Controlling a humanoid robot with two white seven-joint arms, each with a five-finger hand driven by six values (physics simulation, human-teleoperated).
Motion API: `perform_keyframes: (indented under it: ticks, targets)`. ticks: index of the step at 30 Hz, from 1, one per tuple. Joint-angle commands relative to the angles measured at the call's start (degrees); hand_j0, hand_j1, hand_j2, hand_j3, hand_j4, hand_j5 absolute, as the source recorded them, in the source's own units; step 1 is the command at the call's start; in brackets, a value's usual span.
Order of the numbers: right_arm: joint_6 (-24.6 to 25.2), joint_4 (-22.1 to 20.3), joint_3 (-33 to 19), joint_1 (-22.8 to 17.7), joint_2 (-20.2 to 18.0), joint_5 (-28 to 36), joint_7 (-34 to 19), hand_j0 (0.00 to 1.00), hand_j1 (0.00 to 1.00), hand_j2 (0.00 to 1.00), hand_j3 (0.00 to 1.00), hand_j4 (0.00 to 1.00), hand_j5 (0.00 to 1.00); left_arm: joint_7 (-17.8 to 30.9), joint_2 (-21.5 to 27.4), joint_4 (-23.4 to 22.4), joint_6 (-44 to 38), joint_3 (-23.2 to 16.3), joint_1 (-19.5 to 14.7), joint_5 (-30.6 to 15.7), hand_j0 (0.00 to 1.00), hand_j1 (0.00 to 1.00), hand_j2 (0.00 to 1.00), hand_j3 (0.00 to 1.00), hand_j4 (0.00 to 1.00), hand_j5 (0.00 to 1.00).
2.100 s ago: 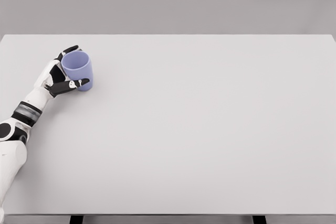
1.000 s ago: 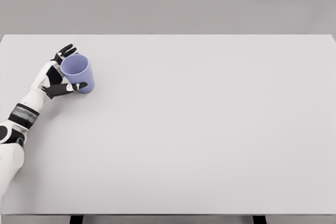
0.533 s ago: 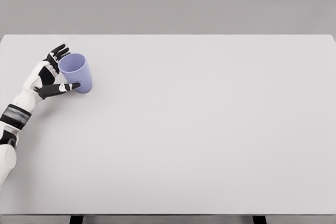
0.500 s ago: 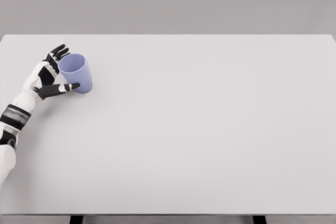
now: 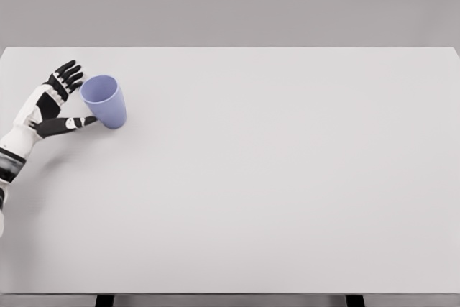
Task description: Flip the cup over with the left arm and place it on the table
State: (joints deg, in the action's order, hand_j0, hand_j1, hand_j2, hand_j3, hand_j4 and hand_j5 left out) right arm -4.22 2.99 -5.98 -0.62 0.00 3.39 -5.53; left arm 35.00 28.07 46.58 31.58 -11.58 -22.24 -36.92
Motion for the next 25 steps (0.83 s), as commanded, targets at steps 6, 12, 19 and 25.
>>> perform_keyframes:
  ticks: [6,12,19,25]
  targets:
    - [-0.1,0.0,0.0,0.0,0.0,0.0,0.0,1.00,1.00,1.00,1.00,1.00,1.00,0.0,6.5,7.2,0.1,0.1,0.8,-0.8,1.00,1.00,1.00,1.00,1.00,1.00]
    - [0.0,0.0,0.0,0.0,0.0,0.0,0.0,1.00,1.00,1.00,1.00,1.00,1.00,0.0,13.0,18.4,-0.2,0.2,4.2,-1.1,1.00,1.00,1.00,1.00,1.00,1.00]
    - [0.0,0.0,0.0,0.0,0.0,-0.1,0.0,1.00,1.00,1.00,1.00,1.00,1.00,0.0,15.8,28.1,0.0,0.3,5.4,-1.5,1.00,1.00,1.00,1.00,1.00,1.00]
    - [0.0,0.0,0.0,0.0,0.0,0.0,0.0,1.00,1.00,1.00,1.00,1.00,1.00,0.0,16.3,37.5,0.1,0.4,9.2,-1.0,1.00,1.00,1.00,1.00,1.00,1.00]
